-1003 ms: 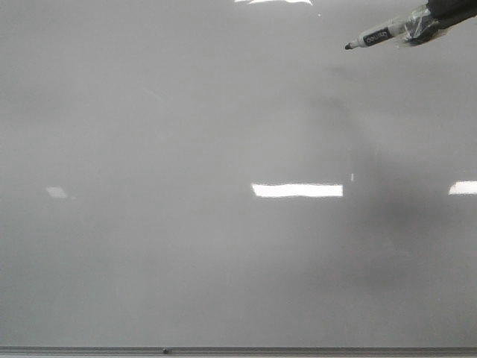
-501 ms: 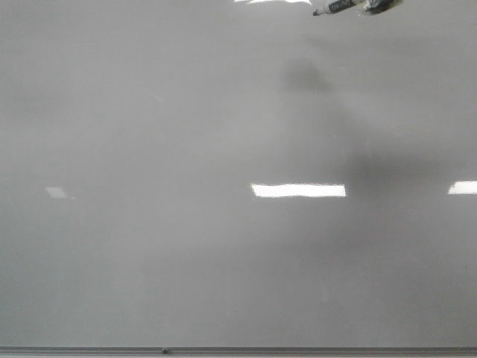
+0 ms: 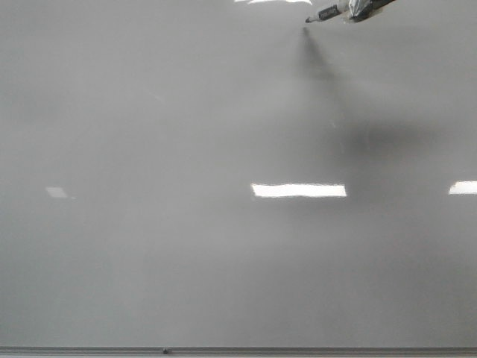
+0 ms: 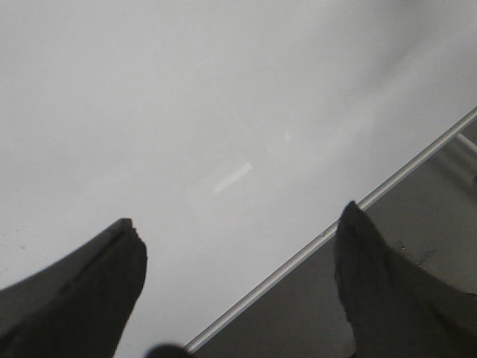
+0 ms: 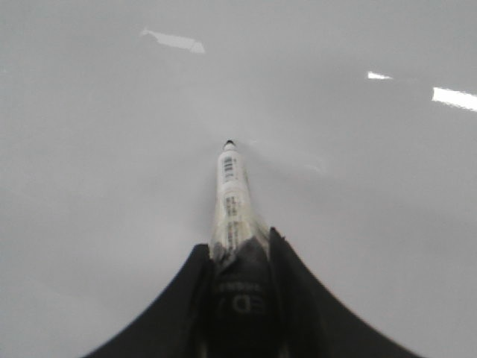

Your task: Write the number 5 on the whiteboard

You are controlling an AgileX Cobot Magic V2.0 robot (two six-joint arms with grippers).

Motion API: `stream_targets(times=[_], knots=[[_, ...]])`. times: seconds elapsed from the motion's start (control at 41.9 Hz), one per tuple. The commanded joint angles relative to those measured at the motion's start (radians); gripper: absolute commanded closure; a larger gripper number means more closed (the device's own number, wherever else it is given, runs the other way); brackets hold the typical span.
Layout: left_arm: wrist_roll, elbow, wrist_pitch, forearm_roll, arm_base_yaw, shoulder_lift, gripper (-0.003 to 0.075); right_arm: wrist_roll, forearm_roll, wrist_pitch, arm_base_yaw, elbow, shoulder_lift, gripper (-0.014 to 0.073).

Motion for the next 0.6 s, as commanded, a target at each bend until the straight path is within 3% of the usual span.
stream_targets(times=[0.0,0.263,0.573], knots=[[-0.011,-0.026,-0.068,-0.015,0.004,-0.007,0.0208,-0.013,0.009,-0.075,0.003,-0.037,-0.007,0.0644],[-0.011,-0.026,-0.068,-0.015,0.004,-0.007,0.0208,-0.021,-0.001,0.139,0.004,-0.037,0.042,0.0644],[-0.011,-0.026,-0.068,-0.015,0.004,-0.007,0.0208,-0.038,-0.003,0.087,-0.035,-0.037,0.026,0.0644]])
